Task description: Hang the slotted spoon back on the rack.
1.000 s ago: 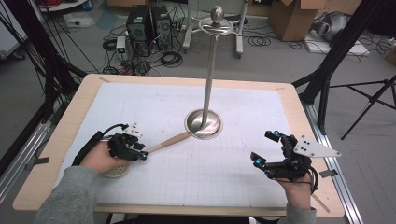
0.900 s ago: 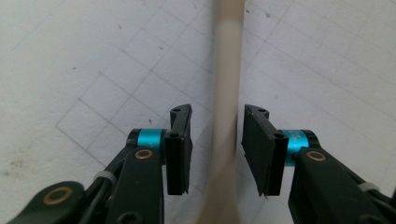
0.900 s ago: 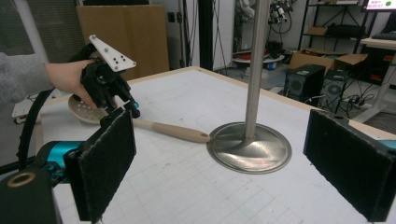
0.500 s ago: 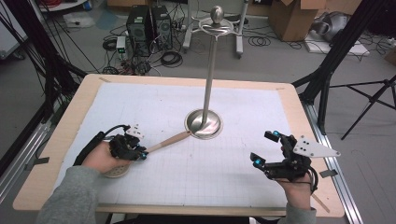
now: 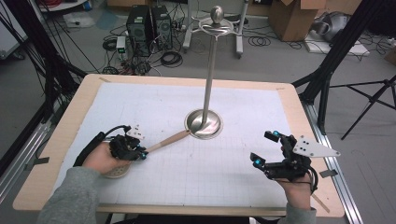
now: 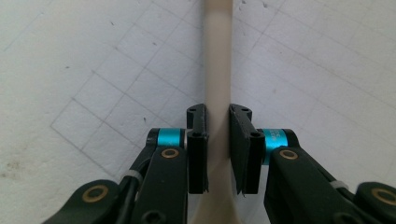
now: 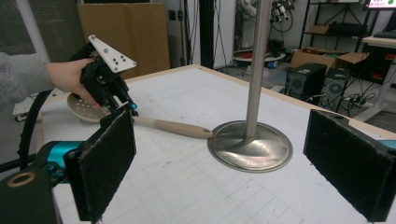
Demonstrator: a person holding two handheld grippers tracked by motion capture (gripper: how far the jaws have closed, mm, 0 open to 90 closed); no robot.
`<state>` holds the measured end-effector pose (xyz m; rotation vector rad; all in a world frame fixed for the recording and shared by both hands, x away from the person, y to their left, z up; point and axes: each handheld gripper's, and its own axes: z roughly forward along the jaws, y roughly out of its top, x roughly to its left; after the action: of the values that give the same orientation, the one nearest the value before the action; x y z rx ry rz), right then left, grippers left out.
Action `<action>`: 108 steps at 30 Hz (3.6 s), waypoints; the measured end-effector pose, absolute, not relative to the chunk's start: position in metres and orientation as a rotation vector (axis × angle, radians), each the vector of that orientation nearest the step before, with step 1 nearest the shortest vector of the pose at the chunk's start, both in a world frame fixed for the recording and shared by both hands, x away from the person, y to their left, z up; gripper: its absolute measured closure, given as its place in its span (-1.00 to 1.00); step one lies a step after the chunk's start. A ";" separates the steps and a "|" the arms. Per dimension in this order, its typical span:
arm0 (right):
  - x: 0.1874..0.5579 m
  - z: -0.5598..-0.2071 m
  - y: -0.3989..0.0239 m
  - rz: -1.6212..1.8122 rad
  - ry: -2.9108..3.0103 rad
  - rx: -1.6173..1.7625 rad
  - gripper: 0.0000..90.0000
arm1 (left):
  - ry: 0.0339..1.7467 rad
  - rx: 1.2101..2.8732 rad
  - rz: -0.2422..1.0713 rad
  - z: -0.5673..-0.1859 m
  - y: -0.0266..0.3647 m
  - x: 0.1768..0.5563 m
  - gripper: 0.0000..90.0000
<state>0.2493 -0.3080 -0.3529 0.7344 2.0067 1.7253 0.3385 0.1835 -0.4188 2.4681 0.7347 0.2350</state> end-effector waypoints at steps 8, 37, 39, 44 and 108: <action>0.250 -0.354 -0.307 1.720 2.015 0.732 -0.82 | 0.755 2.403 0.239 -0.415 0.195 0.334 0.73; 0.251 -0.355 -0.304 1.713 2.029 0.735 -0.82 | 0.718 2.171 0.283 -0.383 0.213 0.318 0.73; 0.252 -0.355 -0.304 1.711 2.027 0.732 -0.82 | 0.709 2.160 0.299 -0.381 0.214 0.317 0.73; 0.252 -0.355 -0.304 1.713 2.032 0.739 -0.82 | 0.701 2.146 0.305 -0.378 0.216 0.315 0.73; 0.252 -0.354 -0.309 1.748 2.005 0.730 -0.82 | 0.604 2.007 0.345 -0.299 0.218 0.320 0.73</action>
<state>0.2519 -0.3092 -0.3542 0.7296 2.0046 1.7476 0.3202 0.2184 -0.2993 2.0066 0.6036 0.3455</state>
